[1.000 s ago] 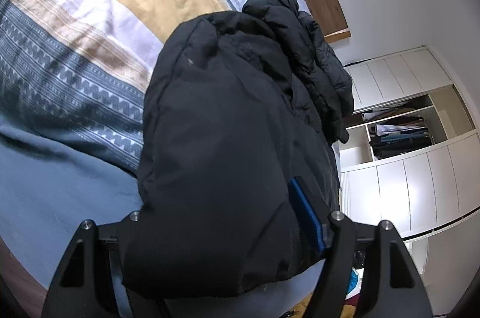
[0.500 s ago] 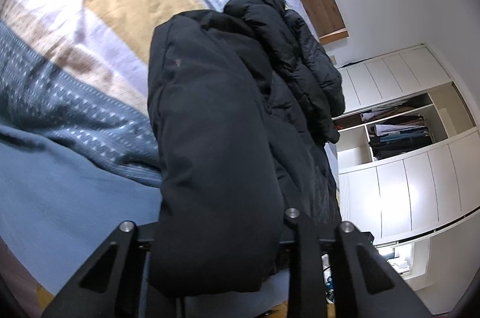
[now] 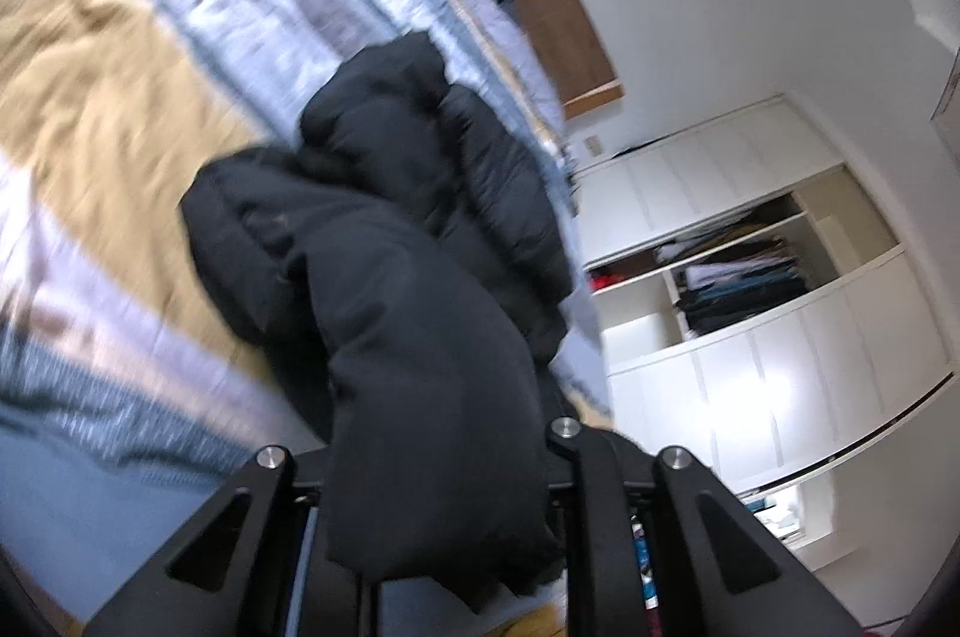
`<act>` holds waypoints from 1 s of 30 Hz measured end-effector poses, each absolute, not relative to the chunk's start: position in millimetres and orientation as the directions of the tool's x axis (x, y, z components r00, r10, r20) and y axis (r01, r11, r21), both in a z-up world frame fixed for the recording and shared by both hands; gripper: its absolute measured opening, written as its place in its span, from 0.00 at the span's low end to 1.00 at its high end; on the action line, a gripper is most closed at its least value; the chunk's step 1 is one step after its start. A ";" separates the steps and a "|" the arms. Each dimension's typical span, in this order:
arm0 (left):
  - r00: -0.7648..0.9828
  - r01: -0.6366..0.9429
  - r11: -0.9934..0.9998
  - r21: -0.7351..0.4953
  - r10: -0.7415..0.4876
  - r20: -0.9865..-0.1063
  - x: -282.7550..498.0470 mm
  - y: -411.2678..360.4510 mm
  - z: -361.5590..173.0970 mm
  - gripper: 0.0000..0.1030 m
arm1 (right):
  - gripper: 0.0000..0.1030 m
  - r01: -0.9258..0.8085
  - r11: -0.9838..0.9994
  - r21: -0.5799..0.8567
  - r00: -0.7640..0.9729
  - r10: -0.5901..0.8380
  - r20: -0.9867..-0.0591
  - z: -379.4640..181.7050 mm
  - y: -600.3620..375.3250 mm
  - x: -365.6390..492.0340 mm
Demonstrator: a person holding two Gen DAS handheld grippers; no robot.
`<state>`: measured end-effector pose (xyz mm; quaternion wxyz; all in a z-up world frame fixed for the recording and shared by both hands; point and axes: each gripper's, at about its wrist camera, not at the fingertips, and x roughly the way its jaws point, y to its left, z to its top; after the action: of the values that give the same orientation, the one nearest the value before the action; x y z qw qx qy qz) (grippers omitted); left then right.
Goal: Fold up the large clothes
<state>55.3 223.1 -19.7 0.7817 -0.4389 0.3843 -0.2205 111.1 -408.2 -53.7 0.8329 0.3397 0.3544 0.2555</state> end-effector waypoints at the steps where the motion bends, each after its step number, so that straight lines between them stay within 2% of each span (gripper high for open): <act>1: 0.614 0.017 0.517 -0.856 -0.681 -0.400 65.9 224.4 -11.7 0.16 | 0.14 -0.188 0.623 0.759 0.633 0.668 -0.392 -48.0 -410.8 120.5; 6: 0.641 0.051 0.511 -0.858 -0.676 -0.365 120.5 227.2 22.2 0.16 | 0.14 -0.200 0.591 0.782 0.680 0.658 -0.324 -24.1 -419.8 160.5; 12: 0.677 0.136 0.451 -0.882 -0.692 -0.249 186.1 227.4 67.4 0.16 | 0.14 -0.187 0.522 0.832 0.748 0.625 -0.224 2.9 -440.4 215.8; 18: 0.715 0.129 0.441 -0.888 -0.661 -0.225 260.8 227.3 89.8 0.16 | 0.14 -0.191 0.510 0.839 0.784 0.594 -0.182 26.0 -444.1 282.8; 21: 0.726 0.082 0.428 -0.900 -0.644 -0.240 307.5 225.7 85.5 0.16 | 0.14 -0.158 0.495 0.855 0.805 0.566 -0.179 26.5 -440.5 323.1; 24: 0.733 0.013 0.451 -0.892 -0.612 -0.298 355.7 224.6 72.8 0.16 | 0.14 -0.107 0.484 0.869 0.820 0.537 -0.198 21.3 -438.3 360.5; 30: 0.720 -0.145 0.498 -0.855 -0.540 -0.437 450.5 229.7 22.8 0.16 | 0.14 0.040 0.548 0.836 0.831 0.446 -0.332 -5.8 -433.6 445.5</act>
<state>450.5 229.7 22.8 0.7903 -0.4851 0.3528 -0.1248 445.5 -433.6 -5.8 0.8391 0.4599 0.2643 0.1211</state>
